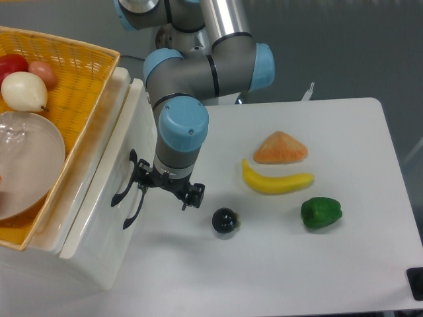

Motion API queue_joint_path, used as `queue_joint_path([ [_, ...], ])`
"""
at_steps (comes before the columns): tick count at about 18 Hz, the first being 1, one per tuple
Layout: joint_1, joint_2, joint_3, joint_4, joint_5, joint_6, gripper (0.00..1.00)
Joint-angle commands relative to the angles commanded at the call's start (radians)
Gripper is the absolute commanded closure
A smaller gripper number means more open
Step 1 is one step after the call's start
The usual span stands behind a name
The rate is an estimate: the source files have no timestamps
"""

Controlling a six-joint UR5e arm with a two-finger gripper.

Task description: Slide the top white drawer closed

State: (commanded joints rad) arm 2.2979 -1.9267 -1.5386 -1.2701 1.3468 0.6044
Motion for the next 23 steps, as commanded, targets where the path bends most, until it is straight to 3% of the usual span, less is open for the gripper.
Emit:
queue_joint_path([
  [8,0.0,0.002,0.0,0.0,-0.008,0.002,0.0],
  [18,0.052,0.018,0.012,0.009,-0.005,0.023,0.0],
  [23,0.161,0.046,0.002,0.005,0.0,0.303,0.0],
])
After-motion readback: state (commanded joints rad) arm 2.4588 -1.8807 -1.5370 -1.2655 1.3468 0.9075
